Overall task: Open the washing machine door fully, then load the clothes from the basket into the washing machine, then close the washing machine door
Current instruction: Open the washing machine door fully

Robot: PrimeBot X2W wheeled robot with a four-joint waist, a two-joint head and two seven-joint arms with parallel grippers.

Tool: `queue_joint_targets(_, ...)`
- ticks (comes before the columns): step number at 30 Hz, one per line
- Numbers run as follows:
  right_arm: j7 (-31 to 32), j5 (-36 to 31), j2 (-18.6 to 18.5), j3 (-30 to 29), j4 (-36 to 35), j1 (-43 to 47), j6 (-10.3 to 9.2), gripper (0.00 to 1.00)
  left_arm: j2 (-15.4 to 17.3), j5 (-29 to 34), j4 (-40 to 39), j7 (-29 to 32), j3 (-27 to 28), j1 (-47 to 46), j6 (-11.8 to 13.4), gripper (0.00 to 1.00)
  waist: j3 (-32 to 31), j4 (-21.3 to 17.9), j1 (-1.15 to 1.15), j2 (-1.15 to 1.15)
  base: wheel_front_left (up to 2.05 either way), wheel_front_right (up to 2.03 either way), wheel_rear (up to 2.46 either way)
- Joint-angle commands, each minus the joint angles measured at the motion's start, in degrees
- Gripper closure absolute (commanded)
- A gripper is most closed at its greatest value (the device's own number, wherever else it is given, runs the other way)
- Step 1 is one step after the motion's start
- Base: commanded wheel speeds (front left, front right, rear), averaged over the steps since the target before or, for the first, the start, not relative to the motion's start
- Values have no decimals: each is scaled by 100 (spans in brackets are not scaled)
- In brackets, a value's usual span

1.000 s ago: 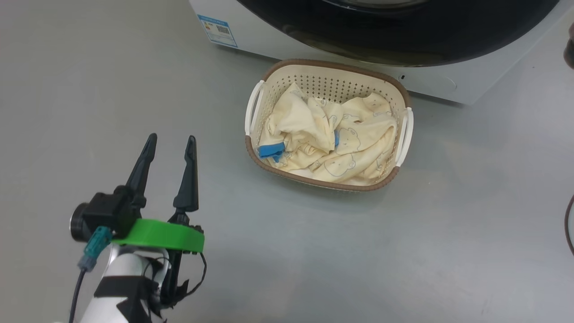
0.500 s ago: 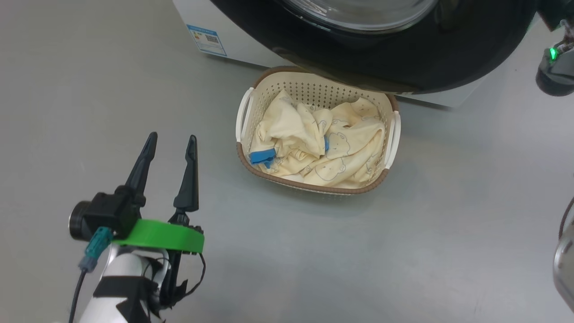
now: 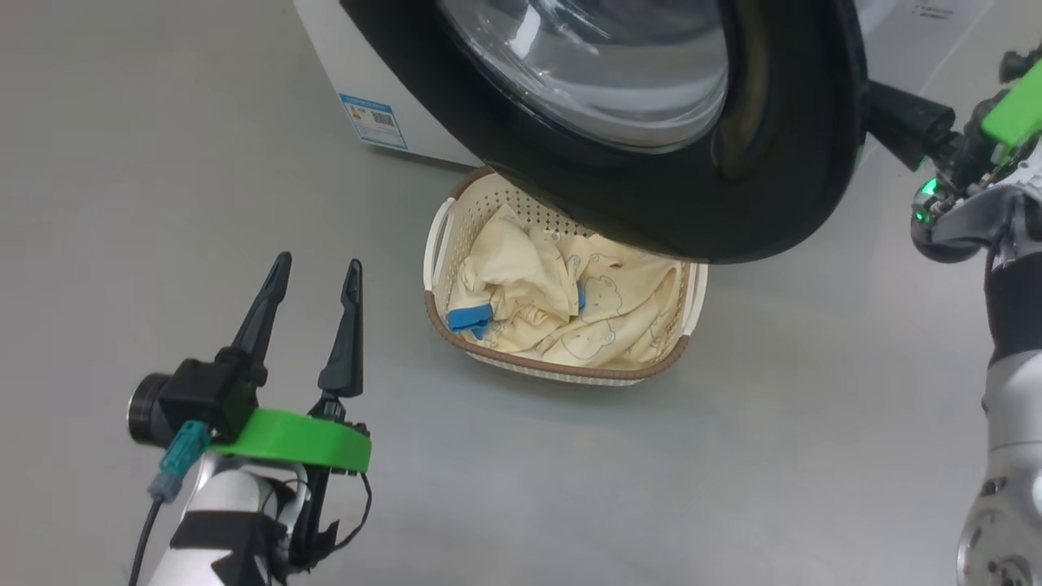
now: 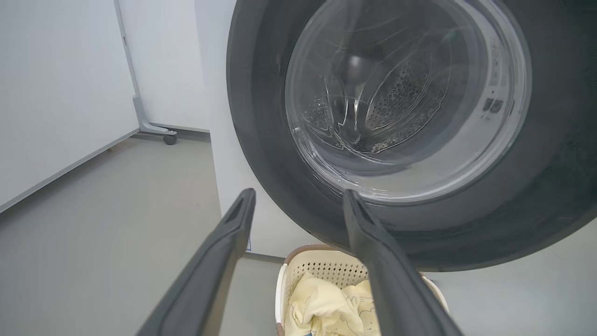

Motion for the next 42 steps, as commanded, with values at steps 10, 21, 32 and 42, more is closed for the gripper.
queue_joint_targets(10, 262, 858, 115, 1224, -982, 875, -15, 100, 202, -2, -134, -63, 89, 139, 3, 0, -359, 5, 0, 0, 0, 0, 0)
queue_joint_targets(21, -328, 1499, 116, 2639, -1373, 1583, -15, 100, 211, -28, -147, -63, 72, 237, 3, 0, -511, 18, 0, 0, 0, 0, 0)
queue_joint_targets(32, -956, 2245, 117, 3912, -1261, 1530, -15, 100, 174, -39, -153, -63, 55, 210, 3, 0, -500, 43, 0, 0, 0, 0, 0)
queue_joint_targets(42, -1618, 2346, 115, 4284, -1237, 1435, -15, 100, 164, -41, -157, -63, 104, 224, 3, 0, -530, -62, 0, 0, 0, 0, 0)
